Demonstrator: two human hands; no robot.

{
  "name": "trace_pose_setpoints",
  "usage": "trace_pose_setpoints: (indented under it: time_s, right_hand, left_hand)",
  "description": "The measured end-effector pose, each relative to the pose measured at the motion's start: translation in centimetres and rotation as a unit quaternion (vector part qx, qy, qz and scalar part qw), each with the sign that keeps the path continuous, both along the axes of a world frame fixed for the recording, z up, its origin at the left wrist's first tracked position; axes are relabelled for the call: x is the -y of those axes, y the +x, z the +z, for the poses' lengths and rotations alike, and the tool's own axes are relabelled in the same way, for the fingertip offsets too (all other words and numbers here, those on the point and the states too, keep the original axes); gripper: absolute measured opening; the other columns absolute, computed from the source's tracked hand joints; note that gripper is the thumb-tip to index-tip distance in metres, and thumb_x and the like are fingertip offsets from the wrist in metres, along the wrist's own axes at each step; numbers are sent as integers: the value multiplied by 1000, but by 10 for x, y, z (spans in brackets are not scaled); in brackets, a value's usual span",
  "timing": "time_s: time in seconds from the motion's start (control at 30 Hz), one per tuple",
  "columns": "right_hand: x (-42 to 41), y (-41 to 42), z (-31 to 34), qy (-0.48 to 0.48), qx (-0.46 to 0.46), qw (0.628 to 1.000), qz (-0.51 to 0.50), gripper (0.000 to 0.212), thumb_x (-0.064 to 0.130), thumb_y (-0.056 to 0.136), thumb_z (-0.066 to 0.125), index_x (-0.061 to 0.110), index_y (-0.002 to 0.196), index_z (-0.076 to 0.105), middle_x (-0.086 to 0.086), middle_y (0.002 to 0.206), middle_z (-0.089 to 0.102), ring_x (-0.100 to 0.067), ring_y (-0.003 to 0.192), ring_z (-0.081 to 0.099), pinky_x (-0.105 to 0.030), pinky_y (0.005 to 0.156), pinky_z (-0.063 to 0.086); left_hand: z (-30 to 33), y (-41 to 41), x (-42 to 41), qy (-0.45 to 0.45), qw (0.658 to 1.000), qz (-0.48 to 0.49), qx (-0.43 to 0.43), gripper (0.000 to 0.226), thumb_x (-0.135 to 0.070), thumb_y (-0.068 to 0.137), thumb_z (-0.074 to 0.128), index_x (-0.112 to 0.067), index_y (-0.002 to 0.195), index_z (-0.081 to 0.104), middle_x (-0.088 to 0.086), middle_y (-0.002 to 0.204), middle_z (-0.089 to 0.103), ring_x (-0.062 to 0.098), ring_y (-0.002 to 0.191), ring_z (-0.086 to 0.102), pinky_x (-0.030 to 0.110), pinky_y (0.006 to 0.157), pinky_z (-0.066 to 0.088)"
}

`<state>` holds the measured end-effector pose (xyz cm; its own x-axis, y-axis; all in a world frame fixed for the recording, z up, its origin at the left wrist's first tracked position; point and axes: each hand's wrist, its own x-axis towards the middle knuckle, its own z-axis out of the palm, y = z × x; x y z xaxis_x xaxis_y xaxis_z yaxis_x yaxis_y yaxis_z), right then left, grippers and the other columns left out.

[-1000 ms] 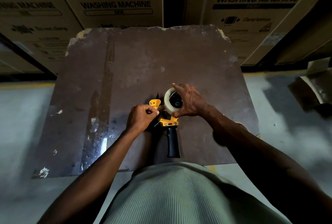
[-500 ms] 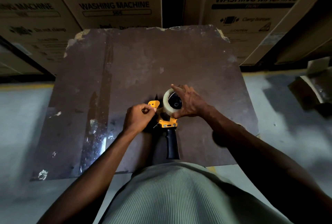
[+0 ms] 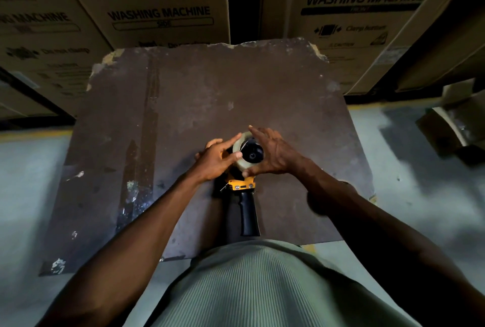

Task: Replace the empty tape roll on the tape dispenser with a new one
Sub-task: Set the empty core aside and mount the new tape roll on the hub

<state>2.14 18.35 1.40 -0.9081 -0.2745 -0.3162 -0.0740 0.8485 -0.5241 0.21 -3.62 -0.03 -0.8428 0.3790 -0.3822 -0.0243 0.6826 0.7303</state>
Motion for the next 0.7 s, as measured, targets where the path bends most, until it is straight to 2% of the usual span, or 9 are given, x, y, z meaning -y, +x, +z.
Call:
trace_pose_setpoints:
  time_s: [0.1,0.17,0.2,0.27,0.33,0.4,0.5,0.57,0.7]
  right_hand:
    - [-6,5,-5,-79,23,993,-79,115,70,72,74,21,161,20,-16,159,36,-32,146,35,-49,118,37]
    - [-5,9,-10,-199,50,958,-199,90,56,87,70,16,158,32,-16,156,43,-28,144,43,-47,118,39]
    - [-3,9,-13,-252,52,932,-254,72,48,94,66,13,152,43,-17,152,50,-28,140,49,-48,116,42]
    - [2,11,-15,-316,55,887,-332,33,44,101,57,20,120,70,-18,129,69,-32,121,66,-55,105,51]
    - [6,15,-12,-357,94,845,-388,37,49,102,53,20,101,76,-16,111,77,-33,105,73,-57,94,58]
    - [6,17,-11,-378,128,821,-409,45,52,101,52,14,108,76,-18,109,77,-29,97,75,-49,84,63]
    - [2,17,-14,-394,146,810,-409,47,47,101,56,5,110,75,-23,109,76,-22,81,74,-33,64,61]
    - [-2,19,-16,-415,163,790,-420,45,41,99,62,-1,112,73,-26,106,74,-27,87,70,-38,74,59]
    - [-12,23,-20,-472,197,761,-399,19,25,96,68,7,95,74,-14,99,76,-29,94,71,-44,87,59]
  left_hand:
    - [-1,1,-1,3,1000,12,3,66,-73,75,49,-62,139,35,21,138,47,31,136,42,59,114,30]
    - [-1,1,-4,23,1000,19,2,66,-65,79,53,-54,142,39,25,137,47,34,136,43,57,113,33]
    - [-1,2,-5,39,999,20,4,67,-59,81,56,-46,145,41,30,136,46,38,135,42,56,113,34]
    - [-2,2,-5,53,998,19,14,65,-49,86,60,-38,147,42,34,136,44,41,135,41,54,114,35]
    - [-2,2,-5,61,998,17,22,62,-40,91,63,-34,149,40,30,137,45,36,136,42,52,116,34]
    - [-2,2,-5,79,996,21,29,64,-32,93,66,-27,150,38,22,136,49,29,134,48,48,117,35]
    - [-2,0,-4,79,996,14,34,65,-27,94,66,-21,152,36,18,134,50,26,132,51,40,117,36]
    - [-3,0,-4,84,995,10,50,62,-22,97,61,-21,153,34,17,139,49,25,135,48,39,119,33]
    - [-8,-2,-3,74,995,9,63,55,-24,102,52,-25,153,32,23,137,48,30,135,47,43,120,31]
